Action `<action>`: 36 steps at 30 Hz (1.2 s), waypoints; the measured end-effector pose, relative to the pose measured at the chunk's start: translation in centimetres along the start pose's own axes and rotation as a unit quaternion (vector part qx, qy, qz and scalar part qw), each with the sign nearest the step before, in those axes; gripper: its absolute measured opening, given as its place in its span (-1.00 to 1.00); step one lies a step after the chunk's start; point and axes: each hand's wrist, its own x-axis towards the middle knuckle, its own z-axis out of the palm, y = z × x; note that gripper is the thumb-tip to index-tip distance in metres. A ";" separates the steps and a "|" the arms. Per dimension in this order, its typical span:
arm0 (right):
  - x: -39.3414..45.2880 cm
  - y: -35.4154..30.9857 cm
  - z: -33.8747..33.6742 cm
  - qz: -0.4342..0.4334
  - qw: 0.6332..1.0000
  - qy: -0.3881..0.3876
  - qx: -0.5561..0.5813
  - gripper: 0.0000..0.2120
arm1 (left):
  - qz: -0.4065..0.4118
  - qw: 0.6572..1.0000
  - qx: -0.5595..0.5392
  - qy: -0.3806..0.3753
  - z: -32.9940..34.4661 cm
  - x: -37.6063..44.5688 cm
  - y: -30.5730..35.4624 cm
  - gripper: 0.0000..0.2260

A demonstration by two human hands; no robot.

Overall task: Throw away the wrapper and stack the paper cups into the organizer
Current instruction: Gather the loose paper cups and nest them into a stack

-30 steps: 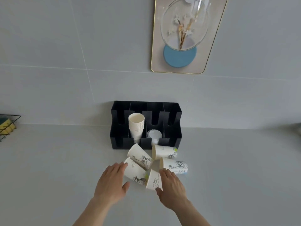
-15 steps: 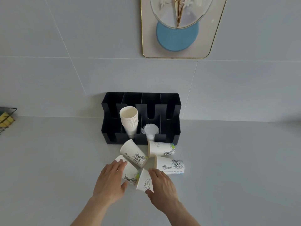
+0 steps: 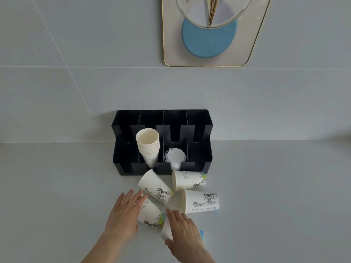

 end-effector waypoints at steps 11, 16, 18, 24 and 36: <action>-1.4 1.1 1.3 0.004 1.000 -0.013 0.024 -0.06 | 0.076 0.997 -0.015 0.013 2.4 -2.5 -2.5 -0.20; -1.7 1.4 0.4 0.024 0.999 0.013 0.041 -0.10 | 0.076 0.990 -0.115 -0.039 -0.1 -1.7 -2.3 -0.33; -1.9 1.1 0.5 0.034 0.998 0.023 0.041 -0.11 | 0.047 0.980 -0.188 -0.046 -0.6 -2.0 -2.6 -0.28; -1.6 0.5 0.3 0.064 0.994 0.058 0.072 -0.06 | 0.000 0.941 -0.334 0.049 -2.1 -3.6 -2.8 -0.11; -4.0 -1.7 -9.7 0.028 0.879 0.310 0.361 -0.25 | 0.012 0.926 -0.359 0.116 1.7 -5.6 1.8 0.00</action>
